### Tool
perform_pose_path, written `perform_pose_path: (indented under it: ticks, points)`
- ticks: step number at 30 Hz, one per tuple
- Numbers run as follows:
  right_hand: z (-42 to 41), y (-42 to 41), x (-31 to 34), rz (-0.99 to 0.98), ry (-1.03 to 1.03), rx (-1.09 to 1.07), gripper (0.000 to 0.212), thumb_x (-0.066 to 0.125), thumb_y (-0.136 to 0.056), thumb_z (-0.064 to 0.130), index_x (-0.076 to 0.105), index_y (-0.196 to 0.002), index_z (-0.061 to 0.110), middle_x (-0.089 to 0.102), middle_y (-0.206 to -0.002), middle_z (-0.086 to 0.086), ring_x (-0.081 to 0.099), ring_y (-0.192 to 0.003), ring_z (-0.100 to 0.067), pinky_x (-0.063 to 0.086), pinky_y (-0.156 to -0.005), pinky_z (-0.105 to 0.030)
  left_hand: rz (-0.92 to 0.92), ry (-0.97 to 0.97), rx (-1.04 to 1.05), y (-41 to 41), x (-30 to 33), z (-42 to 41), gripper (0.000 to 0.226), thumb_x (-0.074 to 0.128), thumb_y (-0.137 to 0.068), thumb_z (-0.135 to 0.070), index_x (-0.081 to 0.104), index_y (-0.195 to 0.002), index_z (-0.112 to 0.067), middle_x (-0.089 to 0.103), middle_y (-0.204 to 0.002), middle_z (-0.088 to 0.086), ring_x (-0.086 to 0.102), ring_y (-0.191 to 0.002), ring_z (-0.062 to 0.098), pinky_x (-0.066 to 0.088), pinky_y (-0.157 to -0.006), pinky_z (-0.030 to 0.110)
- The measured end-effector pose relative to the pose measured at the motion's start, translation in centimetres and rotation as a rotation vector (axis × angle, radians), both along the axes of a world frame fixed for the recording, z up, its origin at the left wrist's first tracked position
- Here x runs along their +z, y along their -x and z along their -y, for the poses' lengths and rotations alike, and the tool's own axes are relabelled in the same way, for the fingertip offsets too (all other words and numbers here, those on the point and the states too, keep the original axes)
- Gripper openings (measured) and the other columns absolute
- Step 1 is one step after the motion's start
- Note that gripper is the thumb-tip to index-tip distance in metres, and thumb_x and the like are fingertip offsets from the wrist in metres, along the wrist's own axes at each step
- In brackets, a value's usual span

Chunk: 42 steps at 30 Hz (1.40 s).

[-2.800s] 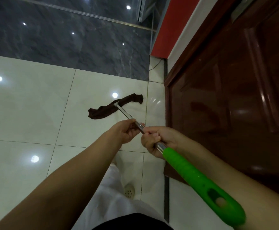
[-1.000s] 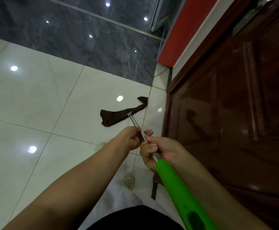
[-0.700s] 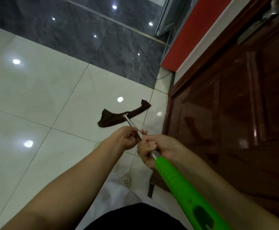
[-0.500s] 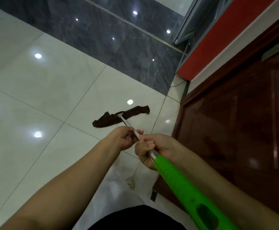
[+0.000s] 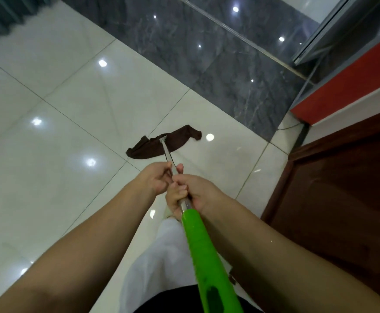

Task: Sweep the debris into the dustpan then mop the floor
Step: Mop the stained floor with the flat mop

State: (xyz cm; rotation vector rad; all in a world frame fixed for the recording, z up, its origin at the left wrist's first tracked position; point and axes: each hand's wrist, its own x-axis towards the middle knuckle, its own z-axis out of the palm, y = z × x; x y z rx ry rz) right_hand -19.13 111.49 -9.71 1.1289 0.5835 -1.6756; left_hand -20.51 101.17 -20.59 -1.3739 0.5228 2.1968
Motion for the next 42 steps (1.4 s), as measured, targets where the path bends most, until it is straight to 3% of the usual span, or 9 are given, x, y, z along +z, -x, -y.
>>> perform_pose_path:
  ticks: [4,13,18,24,27,30,33,37,42]
  points:
    - [2.8,3.7,-0.7,-0.034,0.039,-0.121,0.037,0.035,-0.101,0.011,0.051,-0.074,0.031,0.023,-0.067,0.005,0.032,-0.019,-0.003,0.027,-0.023,-0.011,0.018,0.041,-0.045,4.8,0.2,2.2,0.02,0.037,-0.098,-0.012,0.049,-0.087,-0.001,0.06,-0.048,0.011,0.059,-0.05,0.016,0.052,-0.041,0.022]
    - [3.6,13.7,-1.4,-0.01,-0.055,-0.157,0.031,0.045,-0.1,0.016,0.057,-0.074,0.025,0.034,-0.061,0.005,0.03,-0.022,-0.003,0.027,-0.023,-0.011,0.005,0.086,-0.248,16.1,-1.1,3.3,0.014,0.037,-0.1,-0.013,0.043,-0.112,-0.009,0.056,-0.066,0.01,0.055,-0.06,0.015,0.051,-0.042,0.022]
    - [3.1,18.4,-2.2,-0.009,-0.037,-0.166,0.031,0.048,-0.099,0.015,0.057,-0.07,0.022,0.033,-0.058,0.004,0.031,-0.023,-0.003,0.027,-0.024,-0.011,-0.04,0.132,-0.302,21.4,-1.5,3.2,0.036,0.038,-0.1,-0.01,0.039,-0.136,-0.002,0.055,-0.075,0.012,0.052,-0.064,0.015,0.053,-0.043,0.021]
    - [2.8,23.4,-3.0,-0.038,0.006,-0.232,0.035,0.043,-0.101,0.017,0.05,-0.068,0.026,0.033,-0.037,0.002,0.03,-0.02,-0.003,0.026,-0.022,-0.011,-0.036,0.142,-0.363,27.1,-1.7,2.6,0.017,0.039,-0.097,-0.004,0.054,-0.094,0.003,0.058,-0.047,0.011,0.052,-0.062,0.014,0.052,-0.046,0.021]
    - [2.5,25.1,-3.5,-0.052,0.047,-0.269,0.036,0.04,-0.102,0.019,0.047,-0.068,0.028,0.033,-0.035,0.002,0.03,-0.019,-0.003,0.026,-0.022,-0.011,-0.024,0.166,-0.404,29.2,-1.9,2.2,0.026,0.036,-0.097,-0.005,0.053,-0.08,0.002,0.056,-0.053,0.008,0.05,-0.062,0.012,0.051,-0.055,0.021]
    - [1.3,25.7,-3.9,-0.047,0.076,-0.302,0.035,0.04,-0.102,0.019,0.046,-0.069,0.028,0.035,-0.047,0.003,0.031,-0.019,-0.004,0.026,-0.023,-0.012,-0.017,0.174,-0.437,30.0,-2.2,1.2,0.028,0.034,-0.097,-0.005,0.053,-0.078,0.002,0.055,-0.057,0.008,0.049,-0.062,0.013,0.051,-0.048,0.02]
    - [-0.5,25.1,-4.2,-0.044,0.088,-0.329,0.034,0.039,-0.102,0.016,0.049,-0.072,0.028,0.031,-0.061,0.005,0.032,-0.02,-0.004,0.027,-0.023,-0.012,-0.023,0.194,-0.451,29.6,-2.6,-0.5,0.024,0.033,-0.097,-0.002,0.052,-0.081,0.002,0.054,-0.062,0.01,0.05,-0.064,0.013,0.052,-0.066,0.02]
    - [-3.3,23.1,-4.0,-0.026,0.107,-0.378,0.032,0.039,-0.102,0.016,0.053,-0.076,0.029,0.028,-0.065,0.007,0.032,-0.022,-0.005,0.029,-0.023,-0.013,-0.036,0.204,-0.491,28.1,-2.9,-3.3,0.015,0.035,-0.098,-0.004,0.047,-0.107,-0.001,0.053,-0.075,0.011,0.051,-0.064,0.014,0.051,-0.041,0.02]
    - [-7.2,18.8,-3.4,-0.024,0.068,-0.444,0.031,0.041,-0.102,0.018,0.056,-0.077,0.027,0.032,-0.064,0.005,0.032,-0.022,-0.005,0.029,-0.023,-0.013,-0.063,0.184,-0.537,24.4,-2.8,-7.9,0.015,0.036,-0.1,-0.008,0.044,-0.109,0.002,0.058,-0.081,0.014,0.054,-0.066,0.017,0.055,-0.048,0.024]
